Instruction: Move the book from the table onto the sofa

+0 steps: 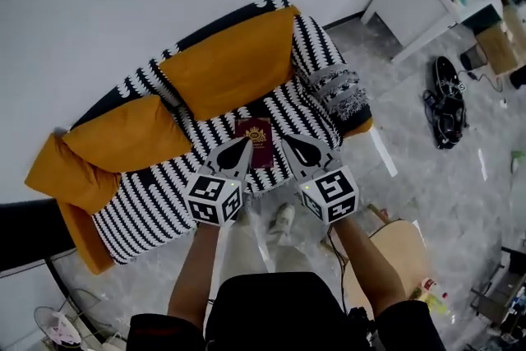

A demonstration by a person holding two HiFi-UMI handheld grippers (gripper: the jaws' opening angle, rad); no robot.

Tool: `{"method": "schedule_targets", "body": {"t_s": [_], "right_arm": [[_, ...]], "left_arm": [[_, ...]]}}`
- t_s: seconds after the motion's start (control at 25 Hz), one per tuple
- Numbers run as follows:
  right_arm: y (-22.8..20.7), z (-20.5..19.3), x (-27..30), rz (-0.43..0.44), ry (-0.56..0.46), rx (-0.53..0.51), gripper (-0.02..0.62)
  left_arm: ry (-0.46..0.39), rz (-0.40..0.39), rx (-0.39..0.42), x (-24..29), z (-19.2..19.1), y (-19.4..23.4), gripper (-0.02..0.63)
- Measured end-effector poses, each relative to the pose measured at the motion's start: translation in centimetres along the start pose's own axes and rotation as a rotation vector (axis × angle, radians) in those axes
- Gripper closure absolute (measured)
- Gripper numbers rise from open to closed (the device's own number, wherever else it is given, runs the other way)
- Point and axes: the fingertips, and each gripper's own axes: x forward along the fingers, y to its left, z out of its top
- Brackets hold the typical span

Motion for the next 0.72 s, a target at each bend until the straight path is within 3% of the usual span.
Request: {"method": "schedule_targets", "body": {"t_s": [0.24,0.48,0.72], "right_arm": [[0.6,5.8,-4.7,-0.001,-0.088,-0.056,0.58],[1.9,9.1,-8.7,0.01,-0.145,-0.119,0.58],[2.5,11.2,-12.1,0.012,-0.205,-0.182,0.58]], "left_arm": [[-0.06,-0.035,0.077,-3.2,5.1,-6.3,0.589],[-0.131,-0.07,0.116,-5.8,8.8,-11.4,0.589],[-0.215,-0.055,0.13,-8.2,11.5,-14.2,0.589]]}}
